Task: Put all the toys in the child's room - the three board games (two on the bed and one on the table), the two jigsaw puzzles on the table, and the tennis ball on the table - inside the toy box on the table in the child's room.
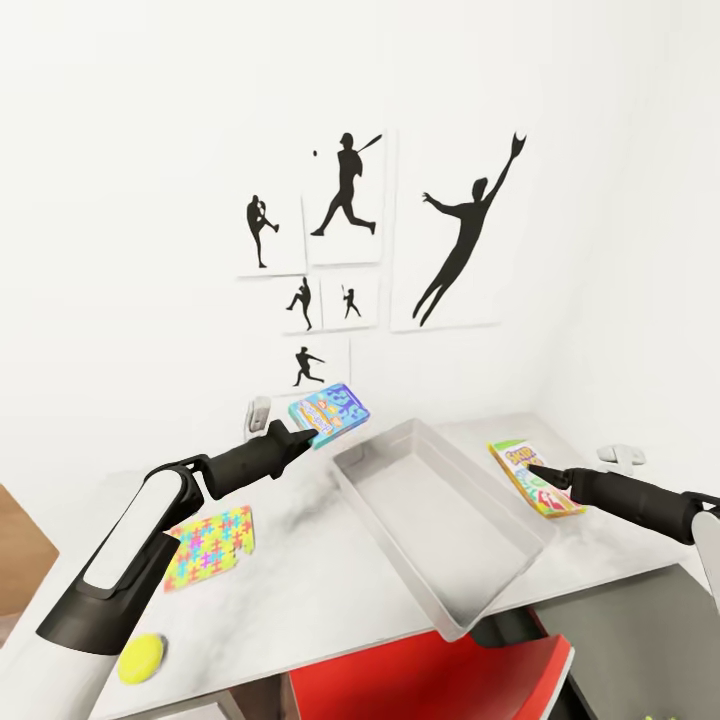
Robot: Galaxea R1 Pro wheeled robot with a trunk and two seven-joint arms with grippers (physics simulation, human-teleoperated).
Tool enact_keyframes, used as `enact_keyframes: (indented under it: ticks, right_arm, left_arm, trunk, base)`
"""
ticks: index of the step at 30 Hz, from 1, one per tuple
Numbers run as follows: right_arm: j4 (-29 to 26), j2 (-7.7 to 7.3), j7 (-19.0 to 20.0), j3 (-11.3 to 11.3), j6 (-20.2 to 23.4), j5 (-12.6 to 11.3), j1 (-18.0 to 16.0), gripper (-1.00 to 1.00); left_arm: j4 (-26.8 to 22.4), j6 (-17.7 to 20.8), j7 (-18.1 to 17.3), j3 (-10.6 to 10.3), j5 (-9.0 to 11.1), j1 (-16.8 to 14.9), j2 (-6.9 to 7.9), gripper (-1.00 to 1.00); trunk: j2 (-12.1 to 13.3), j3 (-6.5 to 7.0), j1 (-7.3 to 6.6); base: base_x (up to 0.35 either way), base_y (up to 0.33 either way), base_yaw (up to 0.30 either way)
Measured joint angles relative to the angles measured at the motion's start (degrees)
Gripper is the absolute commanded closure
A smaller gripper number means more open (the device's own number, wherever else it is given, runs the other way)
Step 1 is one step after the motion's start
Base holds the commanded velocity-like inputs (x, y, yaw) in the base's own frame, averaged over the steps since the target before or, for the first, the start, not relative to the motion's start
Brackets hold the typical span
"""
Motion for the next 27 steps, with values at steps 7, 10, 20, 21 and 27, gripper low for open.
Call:
enact_keyframes:
  ticks: [7, 10, 20, 21, 27]
  right_arm:
    - [-0.01, -0.06, 0.00, -0.14, 0.00, 0.00, 0.00, -1.00]
    - [-0.01, -0.06, 0.00, -0.24, 0.00, 0.00, 0.00, -1.00]
    - [0.00, -0.04, 0.00, -0.34, 0.00, 0.01, -0.02, -1.00]
    - [0.00, -0.03, 0.00, -0.34, 0.00, 0.01, -0.02, -1.00]
    - [-0.02, -0.04, -0.01, -0.32, 0.02, 0.00, -0.01, -1.00]
  left_arm:
    - [-0.06, 0.08, 0.00, -0.01, 0.05, 0.00, 0.00, 1.00]
    - [-0.08, 0.09, 0.00, -0.01, 0.05, 0.00, 0.00, 1.00]
    - [-0.12, 0.17, 0.00, 0.01, 0.06, 0.01, 0.01, 1.00]
    - [-0.12, 0.18, 0.00, -0.01, 0.07, 0.01, 0.01, 1.00]
    - [-0.11, 0.25, -0.01, -0.02, 0.06, 0.01, 0.01, 1.00]
  trunk:
    - [0.00, 0.00, 0.00]
    - [0.00, 0.00, 0.00]
    - [0.00, 0.00, 0.00]
    - [0.00, 0.00, 0.00]
    - [0.00, 0.00, -0.01]
  base:
    - [0.016, 0.013, 0.000]
    - [0.006, 0.005, 0.000]
    - [0.003, 0.002, 0.121]
    - [0.020, -0.010, 0.140]
    - [0.129, -0.111, 0.064]
